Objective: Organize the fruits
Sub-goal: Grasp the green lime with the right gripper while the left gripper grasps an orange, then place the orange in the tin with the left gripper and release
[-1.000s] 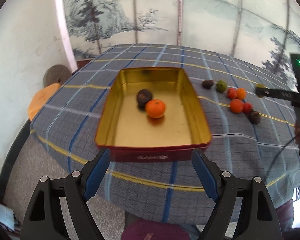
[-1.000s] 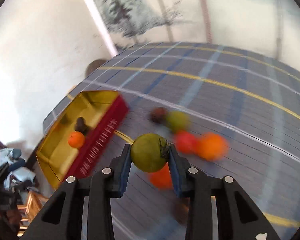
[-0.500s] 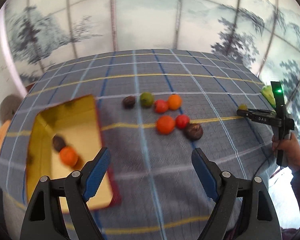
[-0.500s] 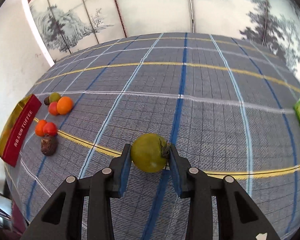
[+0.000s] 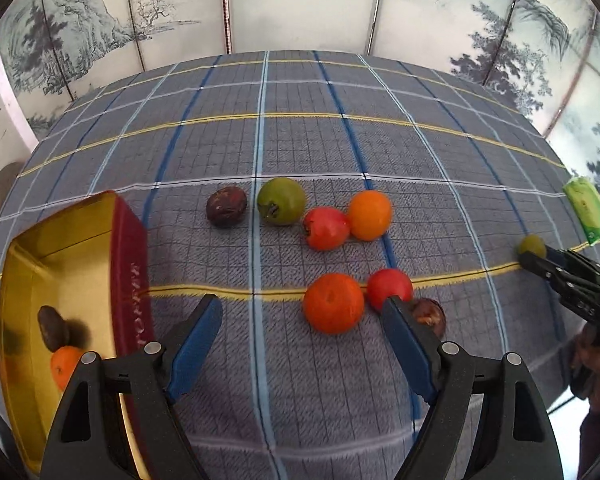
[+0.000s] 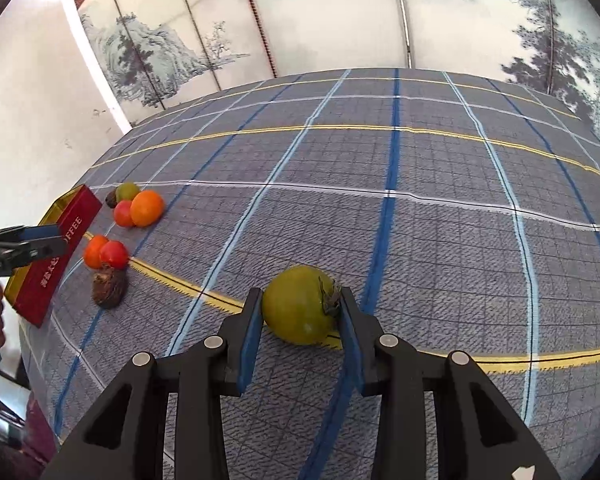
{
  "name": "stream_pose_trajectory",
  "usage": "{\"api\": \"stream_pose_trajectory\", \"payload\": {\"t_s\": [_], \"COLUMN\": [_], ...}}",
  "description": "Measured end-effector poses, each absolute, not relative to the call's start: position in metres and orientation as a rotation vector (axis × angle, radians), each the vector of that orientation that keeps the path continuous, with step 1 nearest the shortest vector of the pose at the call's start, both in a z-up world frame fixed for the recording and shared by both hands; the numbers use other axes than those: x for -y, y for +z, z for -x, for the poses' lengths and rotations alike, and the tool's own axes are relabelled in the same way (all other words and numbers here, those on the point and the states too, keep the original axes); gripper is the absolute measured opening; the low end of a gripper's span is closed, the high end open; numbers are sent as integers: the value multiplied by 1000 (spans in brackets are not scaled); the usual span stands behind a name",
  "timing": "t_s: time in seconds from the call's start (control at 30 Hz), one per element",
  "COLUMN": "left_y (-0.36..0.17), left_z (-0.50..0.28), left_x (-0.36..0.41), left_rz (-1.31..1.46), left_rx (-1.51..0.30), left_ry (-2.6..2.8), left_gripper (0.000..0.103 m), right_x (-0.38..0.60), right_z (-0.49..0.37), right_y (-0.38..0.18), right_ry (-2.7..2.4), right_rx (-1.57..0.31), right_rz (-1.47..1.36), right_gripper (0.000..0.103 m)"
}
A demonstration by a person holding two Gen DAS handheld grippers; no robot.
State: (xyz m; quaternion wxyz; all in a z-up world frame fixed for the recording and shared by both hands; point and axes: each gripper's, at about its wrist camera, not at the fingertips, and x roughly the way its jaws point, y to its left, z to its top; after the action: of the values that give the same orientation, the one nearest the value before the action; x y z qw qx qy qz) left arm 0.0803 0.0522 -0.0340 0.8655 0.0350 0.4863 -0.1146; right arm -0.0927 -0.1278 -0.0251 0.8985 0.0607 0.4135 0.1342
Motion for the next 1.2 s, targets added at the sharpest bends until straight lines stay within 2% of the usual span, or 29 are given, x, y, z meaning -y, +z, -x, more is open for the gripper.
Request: {"api": "stream_pose_trajectory", "payload": {"t_s": [0.07,0.13,0.2,0.27,0.33,0.6,0.9,1.2], "left_y": [-40,-48,-53,-58,-60,-54,-12,7], "left_z": [-83,-87,-91,-93,-93,-76,-43,-13], "left_x": [-48,-44,-46,-50,-54,-58,-84,-102], "left_rz": [-96,-98,-58,4,61,97,133,62], "left_rx": [-1030,-1053,-1066,-1074,-1072,-1047,-965,-895], "left_ry": [-226,-237,-271,-303,-343,-318,-224,-138], "left_gripper": [75,65,63,56,37,36,36,36], "right_x": [129,130,130,129,130,130,126,123], "right_z": [93,92,92,93,93,93,94,96], "right_y": [-26,-26,-26,-26,-26,-26,-27,-27], "right_ry": [286,290,295,298,298,297,287,275], "right_rx": [-856,-855,-855,-855,-855,-855,-854,-852], "right_rz": [-137,-146,-147,-147,-146,-146,-122,-100], "right_gripper": [36,36,36,36,36,36,36,36]}}
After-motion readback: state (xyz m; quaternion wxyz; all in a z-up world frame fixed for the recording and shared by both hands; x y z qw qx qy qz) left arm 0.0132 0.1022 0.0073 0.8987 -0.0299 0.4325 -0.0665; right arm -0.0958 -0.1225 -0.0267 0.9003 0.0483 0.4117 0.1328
